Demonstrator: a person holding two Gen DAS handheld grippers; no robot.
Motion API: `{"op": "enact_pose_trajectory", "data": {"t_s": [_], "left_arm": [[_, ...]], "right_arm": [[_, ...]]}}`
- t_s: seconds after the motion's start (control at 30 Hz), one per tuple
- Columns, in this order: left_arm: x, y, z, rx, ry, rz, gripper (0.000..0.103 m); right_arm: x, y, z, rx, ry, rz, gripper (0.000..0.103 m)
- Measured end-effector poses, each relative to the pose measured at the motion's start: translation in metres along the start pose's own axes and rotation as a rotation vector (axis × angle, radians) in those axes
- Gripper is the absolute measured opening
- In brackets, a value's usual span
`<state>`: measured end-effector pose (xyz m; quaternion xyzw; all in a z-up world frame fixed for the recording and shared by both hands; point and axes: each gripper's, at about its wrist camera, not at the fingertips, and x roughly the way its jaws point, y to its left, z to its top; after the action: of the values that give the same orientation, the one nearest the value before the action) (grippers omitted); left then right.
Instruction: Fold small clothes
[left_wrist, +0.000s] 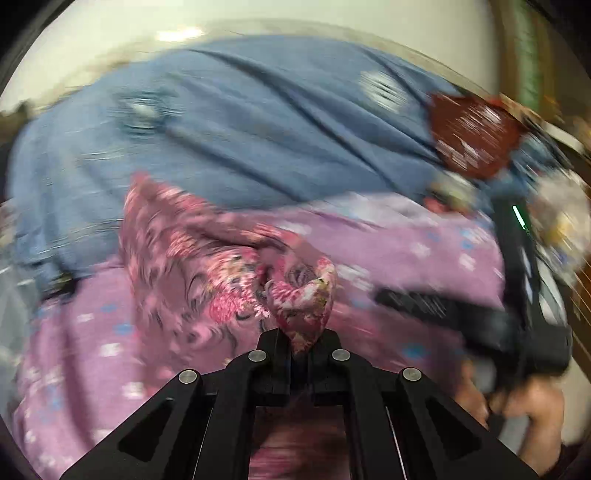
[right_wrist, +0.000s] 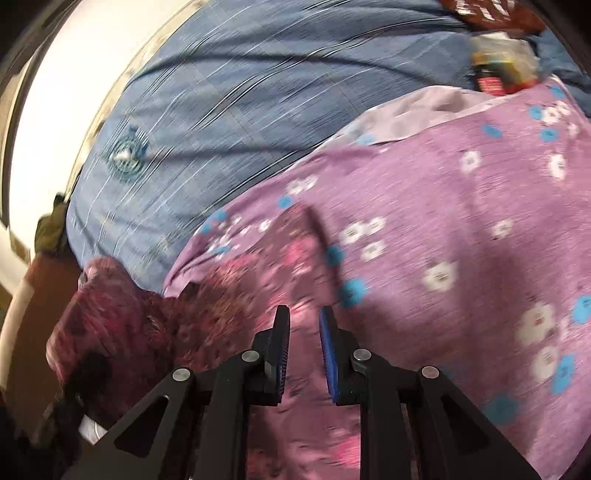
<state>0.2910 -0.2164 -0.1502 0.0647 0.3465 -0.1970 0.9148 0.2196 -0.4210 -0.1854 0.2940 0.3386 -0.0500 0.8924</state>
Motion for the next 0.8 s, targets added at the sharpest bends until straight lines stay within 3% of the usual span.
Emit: {"op": "enact_pose_trajectory", "data": {"t_s": [0.1,0.13,0.17,0.23,0.3,0.4,0.53,0.7,0.77,0.8], "left_arm": [[0.013,0.002,-0.010,-0.029,0.065,-0.134,0.015],[0.012,0.008,-0.013,-0.044,0.065,-0.175,0.026],[0.005,0.017,-0.016,-0.061,0.043,-0.235,0.033],[-0.020,0.044,-0.020,-0.071,-0.078,-0.326,0.069],[-0.038,0.073,-0.024,-0.076,-0.175,-0.264,0.077],[-0.035,0.119,-0.031,-0.176,-0.175,-0.192,0.077],[-0.007,0.172,-0.052,-0.367,-0.077,-0.140,0.076],[0.046,0.176,-0.046,-0.382,0.101,-0.106,0.076],[0.059,0.177,-0.044,-0.397,0.134,-0.126,0.076],[0.062,0.180,-0.043,-0.404,0.148,-0.129,0.076]], "right_arm": [[-0.006,-0.019,0.009,0.051,-0.018,0.018,0.019],[-0.007,-0.023,0.011,0.063,-0.014,0.038,0.022],[-0.007,-0.026,0.012,0.077,-0.002,0.072,0.025],[-0.005,-0.025,0.012,0.073,0.017,0.109,0.041],[-0.001,-0.015,0.009,0.035,0.044,0.140,0.046],[0.012,0.000,0.002,-0.006,0.099,0.158,0.058],[0.032,0.015,-0.009,-0.052,0.157,0.093,0.061],[0.050,0.041,-0.022,-0.155,0.192,0.046,0.062],[0.053,0.057,-0.032,-0.261,0.166,-0.046,0.058],[0.053,0.063,-0.038,-0.319,0.155,-0.100,0.044]]}}
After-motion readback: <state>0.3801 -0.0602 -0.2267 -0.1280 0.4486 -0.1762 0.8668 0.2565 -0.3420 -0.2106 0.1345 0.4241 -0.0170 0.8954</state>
